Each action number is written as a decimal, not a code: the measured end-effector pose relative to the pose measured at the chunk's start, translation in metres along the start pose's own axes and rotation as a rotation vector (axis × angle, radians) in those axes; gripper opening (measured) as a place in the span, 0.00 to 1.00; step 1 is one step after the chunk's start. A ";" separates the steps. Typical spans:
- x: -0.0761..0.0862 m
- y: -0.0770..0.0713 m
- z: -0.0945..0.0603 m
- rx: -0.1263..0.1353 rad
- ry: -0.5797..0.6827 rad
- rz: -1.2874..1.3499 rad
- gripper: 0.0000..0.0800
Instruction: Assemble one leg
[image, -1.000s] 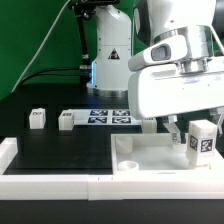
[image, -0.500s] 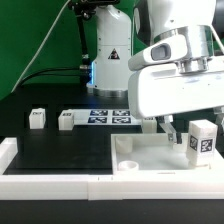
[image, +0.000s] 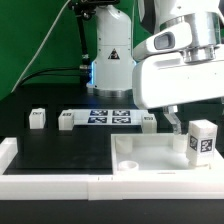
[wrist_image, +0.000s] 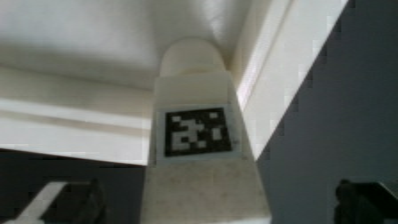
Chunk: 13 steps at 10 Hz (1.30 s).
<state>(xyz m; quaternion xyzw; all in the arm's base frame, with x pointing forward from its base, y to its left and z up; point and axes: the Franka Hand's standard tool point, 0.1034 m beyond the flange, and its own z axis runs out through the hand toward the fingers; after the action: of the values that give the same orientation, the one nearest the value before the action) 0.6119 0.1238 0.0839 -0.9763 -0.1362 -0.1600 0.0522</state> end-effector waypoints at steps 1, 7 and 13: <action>-0.006 -0.004 0.001 0.024 -0.105 0.001 0.81; -0.003 0.011 0.004 0.052 -0.290 0.019 0.81; 0.020 0.017 0.009 0.061 -0.288 0.008 0.81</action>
Offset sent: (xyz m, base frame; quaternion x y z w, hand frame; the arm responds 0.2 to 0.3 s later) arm 0.0085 -0.0280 -0.0076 -0.0402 -0.1597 -0.0070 0.9863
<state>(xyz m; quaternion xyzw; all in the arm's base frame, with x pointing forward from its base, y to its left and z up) 0.6380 0.1139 0.0811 -0.9877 -0.1430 -0.0137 0.0622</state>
